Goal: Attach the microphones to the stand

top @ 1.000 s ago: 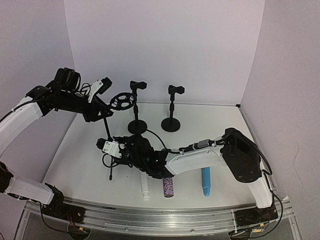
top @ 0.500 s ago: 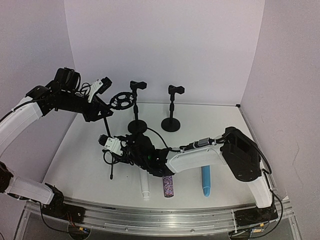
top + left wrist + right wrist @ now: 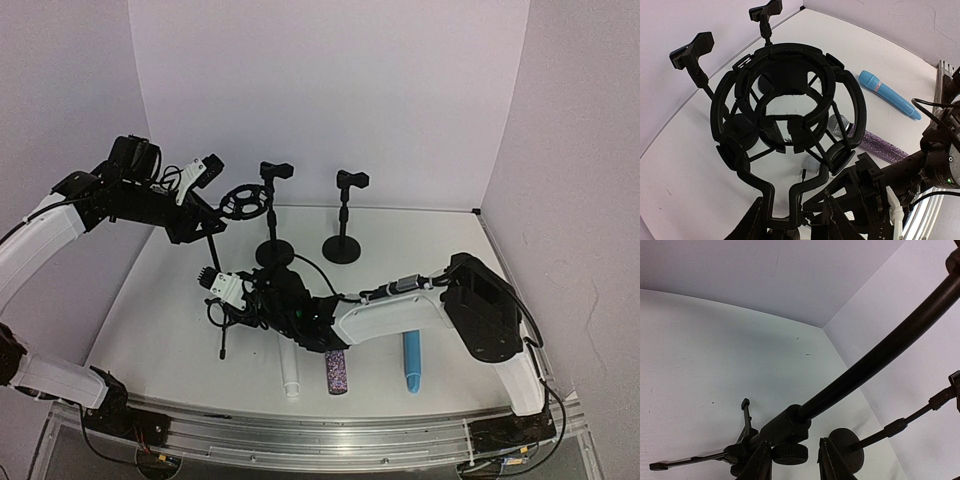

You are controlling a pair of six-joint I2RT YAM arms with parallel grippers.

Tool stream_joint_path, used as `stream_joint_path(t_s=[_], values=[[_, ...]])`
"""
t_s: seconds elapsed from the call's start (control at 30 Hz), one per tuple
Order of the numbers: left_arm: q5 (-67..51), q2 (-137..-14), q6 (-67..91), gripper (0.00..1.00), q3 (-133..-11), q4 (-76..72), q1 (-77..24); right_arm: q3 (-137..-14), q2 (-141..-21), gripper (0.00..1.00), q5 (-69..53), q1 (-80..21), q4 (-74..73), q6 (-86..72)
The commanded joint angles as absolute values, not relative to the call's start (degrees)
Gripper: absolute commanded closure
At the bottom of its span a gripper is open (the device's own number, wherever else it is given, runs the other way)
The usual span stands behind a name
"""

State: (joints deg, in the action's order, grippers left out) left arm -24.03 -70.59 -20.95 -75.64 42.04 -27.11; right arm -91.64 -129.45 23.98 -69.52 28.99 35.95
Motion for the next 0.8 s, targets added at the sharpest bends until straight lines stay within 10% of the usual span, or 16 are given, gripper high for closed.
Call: stream_joint_path(t_s=[0.0, 0.57, 0.77], values=[[-25.9, -69.8, -20.0, 1.00, -79.2, 39.8, -27.3, -92.3, -130.6, 0.70, 23.1, -69.1, 29.8, 34.3], [-25.8, -69.8, -20.0, 1.00, -79.1, 39.6, -27.3, -92.2, -130.4, 0.91, 22.6, -69.2, 29.4, 30.2], [-25.7, -69.9, -20.8, 1.00, -79.1, 39.5, -27.3, -90.4, -127.6, 0.97, 15.9, -67.9, 29.4, -2.9]])
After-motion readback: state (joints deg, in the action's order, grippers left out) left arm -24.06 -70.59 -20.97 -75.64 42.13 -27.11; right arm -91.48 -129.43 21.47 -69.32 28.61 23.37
